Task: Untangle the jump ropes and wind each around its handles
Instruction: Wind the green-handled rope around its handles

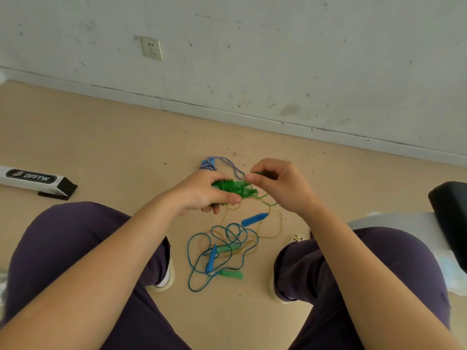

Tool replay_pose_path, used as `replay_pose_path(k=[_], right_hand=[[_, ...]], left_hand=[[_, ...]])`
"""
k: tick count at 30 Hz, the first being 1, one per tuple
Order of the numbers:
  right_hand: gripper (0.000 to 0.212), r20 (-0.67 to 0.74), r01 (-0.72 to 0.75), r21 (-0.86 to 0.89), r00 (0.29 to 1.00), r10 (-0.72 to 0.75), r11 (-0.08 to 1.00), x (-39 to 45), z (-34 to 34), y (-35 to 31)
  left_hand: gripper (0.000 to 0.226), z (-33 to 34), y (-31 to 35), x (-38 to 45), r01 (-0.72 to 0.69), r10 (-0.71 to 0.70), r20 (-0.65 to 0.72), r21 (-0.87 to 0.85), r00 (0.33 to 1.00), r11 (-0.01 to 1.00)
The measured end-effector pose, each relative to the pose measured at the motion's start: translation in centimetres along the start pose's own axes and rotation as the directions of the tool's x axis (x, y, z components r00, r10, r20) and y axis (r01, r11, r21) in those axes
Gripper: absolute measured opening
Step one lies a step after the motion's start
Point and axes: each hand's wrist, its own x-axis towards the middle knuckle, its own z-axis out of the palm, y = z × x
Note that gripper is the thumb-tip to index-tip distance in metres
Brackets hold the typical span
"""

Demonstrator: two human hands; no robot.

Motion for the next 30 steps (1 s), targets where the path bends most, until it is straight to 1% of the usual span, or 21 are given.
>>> replay_pose_path(k=[3, 6, 7, 10, 11, 12, 15, 17, 19, 21, 23, 26, 28, 30], right_hand=[[0.008, 0.031, 0.003, -0.016, 1.0, -0.002, 1.0, 0.0, 0.6, 0.1], [0.01, 0.018, 0.001, -0.007, 1.0, -0.001, 1.0, 0.0, 1.2, 0.4], [0.009, -0.008, -0.009, 0.017, 1.0, 0.009, 1.0, 0.0, 1.2, 0.4], [0.01, -0.04, -0.046, 0.047, 0.998, 0.048, 0.998, 0.0, 1.1, 0.4], [0.012, -0.037, -0.055, 0.041, 0.998, 0.056, 0.998, 0.0, 1.2, 0.5], [0.017, -0.037, -0.069, 0.05, 0.997, 0.071, 0.996, 0.0, 1.1, 0.5], [0.038, -0.029, -0.121, 0.146, 0.992, 0.127, 0.982, 0.1, 0.9, 0.6], [0.039, -0.005, -0.128, 0.105, 0.992, 0.129, 0.986, 0.2, 0.7, 0.6], [0.034, 0.067, -0.17, 0.079, 0.984, 0.165, 0.982, 0.2, 0.6, 0.5], [0.035, 0.161, -0.216, 0.158, 0.968, 0.19, 0.964, -0.1, 0.7, 0.2], [0.045, 0.21, -0.239, 0.248, 0.959, 0.188, 0.939, -0.4, 0.9, -0.1], [0.066, 0.23, -0.295, 0.339, 0.947, 0.226, 0.893, -0.2, 0.9, 0.1], [0.082, 0.245, -0.344, 0.38, 0.933, 0.265, 0.859, 0.0, 0.9, 0.5], [0.091, 0.256, -0.365, 0.404, 0.926, 0.279, 0.839, 0.1, 1.0, 0.8]], left_hand=[[0.043, 0.6, 0.4, -0.4, -0.014, 0.007, 0.135, 0.051, 0.991, 0.999], [0.047, 0.7, 0.8, -0.6, -0.027, 0.019, 0.16, 0.05, 0.987, 0.998], [0.043, 0.6, 0.9, -0.7, -0.033, 0.028, 0.158, 0.03, 0.987, 0.999], [0.018, 0.5, 1.1, -0.8, -0.049, 0.053, 0.138, -0.031, 0.989, 0.998], [0.014, 0.7, 1.0, -0.9, -0.056, 0.059, 0.115, -0.033, 0.992, 0.998], [0.014, 0.9, 0.9, -0.9, -0.068, 0.07, 0.086, -0.022, 0.994, 0.997], [0.026, 1.2, 0.3, -0.7, -0.118, 0.117, 0.019, 0.023, 0.993, 0.993], [0.032, 1.2, 0.2, -0.7, -0.158, 0.158, -0.009, 0.013, 0.987, 0.987], [0.043, 1.2, 0.4, -0.8, -0.215, 0.215, -0.011, -0.014, 0.977, 0.977], [0.051, 1.3, 0.5, -0.9, -0.277, 0.277, -0.011, -0.045, 0.961, 0.96], [0.046, 1.3, 0.5, -0.9, -0.305, 0.304, -0.029, -0.055, 0.952, 0.951], [0.03, 1.1, 0.3, -0.6, -0.299, 0.294, -0.079, -0.072, 0.953, 0.951], [0.027, 1.1, 0.3, -0.5, -0.283, 0.272, -0.112, -0.101, 0.956, 0.954], [0.029, 1.0, 0.4, -0.5, -0.271, 0.256, -0.114, -0.142, 0.96, 0.952]])
